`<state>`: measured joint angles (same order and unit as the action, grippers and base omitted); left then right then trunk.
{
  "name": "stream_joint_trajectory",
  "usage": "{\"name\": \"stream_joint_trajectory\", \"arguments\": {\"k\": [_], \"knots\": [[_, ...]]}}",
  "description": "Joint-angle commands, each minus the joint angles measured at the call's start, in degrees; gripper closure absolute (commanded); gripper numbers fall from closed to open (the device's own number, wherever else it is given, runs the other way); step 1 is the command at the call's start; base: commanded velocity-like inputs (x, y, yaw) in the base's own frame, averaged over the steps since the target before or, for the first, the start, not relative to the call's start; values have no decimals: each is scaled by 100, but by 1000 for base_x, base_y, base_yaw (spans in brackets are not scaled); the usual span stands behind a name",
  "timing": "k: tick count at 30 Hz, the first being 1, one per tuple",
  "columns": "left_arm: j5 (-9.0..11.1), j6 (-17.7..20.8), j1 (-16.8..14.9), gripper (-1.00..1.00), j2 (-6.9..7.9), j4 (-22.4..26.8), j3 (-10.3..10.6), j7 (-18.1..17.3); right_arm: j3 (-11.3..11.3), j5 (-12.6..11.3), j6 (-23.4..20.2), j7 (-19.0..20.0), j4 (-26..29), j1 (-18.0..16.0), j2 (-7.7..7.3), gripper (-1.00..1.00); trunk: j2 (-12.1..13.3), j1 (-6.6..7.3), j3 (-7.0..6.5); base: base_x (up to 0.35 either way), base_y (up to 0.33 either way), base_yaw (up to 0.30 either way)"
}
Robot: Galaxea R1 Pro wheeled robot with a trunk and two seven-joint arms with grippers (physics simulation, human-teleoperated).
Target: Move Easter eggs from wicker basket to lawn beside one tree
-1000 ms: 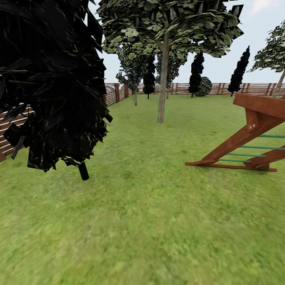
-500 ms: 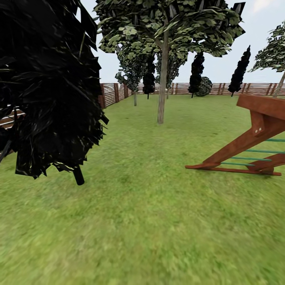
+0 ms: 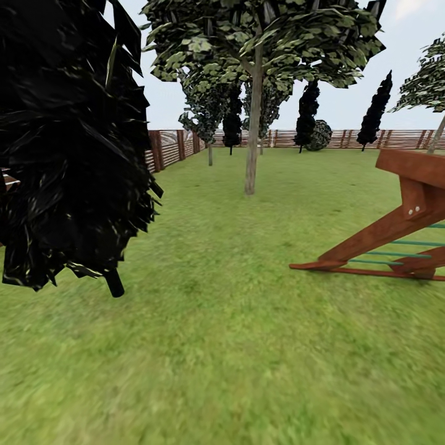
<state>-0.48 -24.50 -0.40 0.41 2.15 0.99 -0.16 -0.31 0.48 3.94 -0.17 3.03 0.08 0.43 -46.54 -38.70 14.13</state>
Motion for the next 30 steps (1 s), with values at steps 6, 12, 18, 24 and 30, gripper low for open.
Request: {"name": "stream_joint_trajectory", "arguments": {"k": [6, 12, 18, 24, 30], "knots": [[-4, -19, -3, -100, 2, -4, 7, -2, -4, 5, 11, -1, 5, 1, 1, -100, -4, -4, 6, 297, -80, 0], [-4, -19, -3, -100, 3, -4, 8, -2, -4, 5, 11, -2, 5, 1, 1, -100, -4, -4, 6, 296, -80, 0], [-4, -19, -3, -100, 3, -4, 7, -2, -4, 5, 11, -4, 5, 1, 1, -100, -4, -4, 6, 296, -59, 0], [-4, -19, -3, -100, 3, -4, 7, -2, -4, 5, 11, -1, 6, 1, 1, -100, -4, -4, 6, 296, -10, 0], [-5, -19, -3, -100, 3, -4, 7, -2, -4, 5, 11, -1, 6, 1, 1, -100, -4, -4, 6, 296, -2, 0]]}}
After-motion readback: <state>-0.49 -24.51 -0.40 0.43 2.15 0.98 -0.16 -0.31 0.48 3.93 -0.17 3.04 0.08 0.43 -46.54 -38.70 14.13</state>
